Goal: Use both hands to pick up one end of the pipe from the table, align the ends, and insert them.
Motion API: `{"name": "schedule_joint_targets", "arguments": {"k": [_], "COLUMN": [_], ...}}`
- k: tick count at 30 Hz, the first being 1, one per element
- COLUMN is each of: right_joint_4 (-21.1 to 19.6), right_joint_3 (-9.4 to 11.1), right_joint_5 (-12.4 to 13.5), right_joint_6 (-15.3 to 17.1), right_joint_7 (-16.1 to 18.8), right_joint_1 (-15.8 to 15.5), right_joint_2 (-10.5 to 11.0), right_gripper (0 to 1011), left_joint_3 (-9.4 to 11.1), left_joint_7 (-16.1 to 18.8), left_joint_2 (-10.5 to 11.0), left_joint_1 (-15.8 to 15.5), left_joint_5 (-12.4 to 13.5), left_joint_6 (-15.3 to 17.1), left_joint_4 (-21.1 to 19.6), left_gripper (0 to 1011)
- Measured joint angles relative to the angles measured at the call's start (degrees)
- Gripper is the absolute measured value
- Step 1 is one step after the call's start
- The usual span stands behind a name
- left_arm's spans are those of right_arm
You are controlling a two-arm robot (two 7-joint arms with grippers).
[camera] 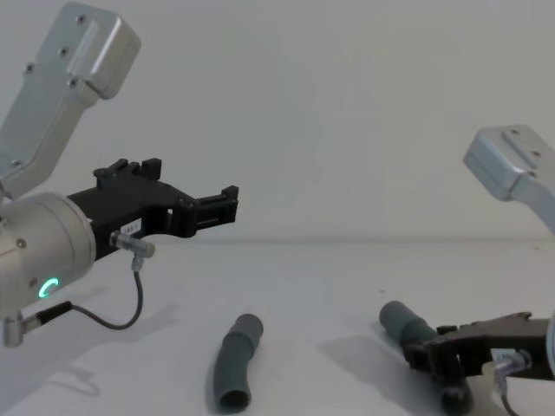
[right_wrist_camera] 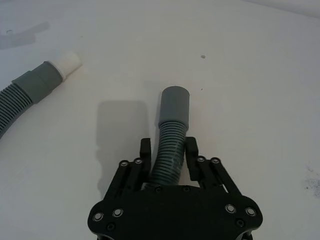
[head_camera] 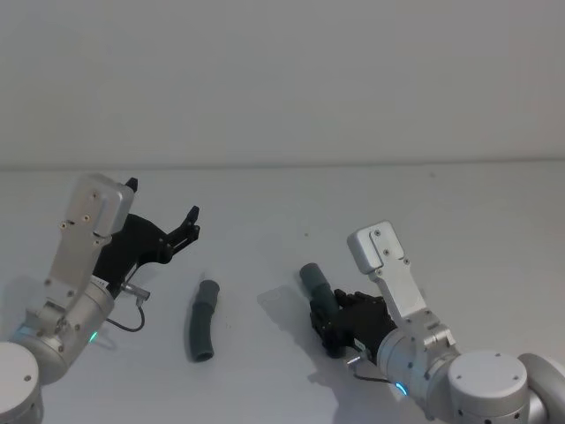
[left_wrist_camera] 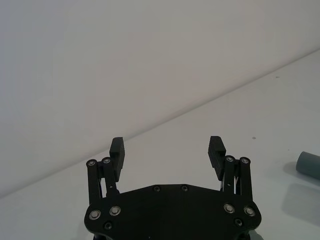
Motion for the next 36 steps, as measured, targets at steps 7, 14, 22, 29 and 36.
{"name": "schedule_joint_targets", "arguments": {"k": [7,14,22,29,36], "right_joint_4": [0.05,0.09,0.12,0.12,0.12], "right_joint_3": [0.0,0.0,0.0,0.01,0.0], "right_joint_5": [-0.05,-0.08,-0.08,-0.08,-0.08], "right_joint_6": [-0.06,-0.11,-0.13,-0.13,-0.13], "right_joint_7": [0.0,0.0,-0.01,0.0,-0.01], "right_joint_1": [0.04,0.06,0.05,0.05,0.05], "right_joint_2": [0.0,0.0,0.0,0.0,0.0], "right_gripper": [232,200,200,194,194], "left_joint_3": [0.0,0.0,0.0,0.0,0.0], "left_joint_7": [0.0,0.0,0.0,0.0,0.0], "left_joint_2": [0.0,0.0,0.0,0.0,0.0], "left_joint_1": [0.0,0.0,0.0,0.0,0.0], "left_joint_5": [0.0,0.0,0.01,0.0,0.0], "left_joint_6": [0.0,0.0,0.0,0.0,0.0], "left_joint_4": [0.0,0.0,0.0,0.0,0.0], "left_gripper": [1002,1001,1001,1002,1001]}}
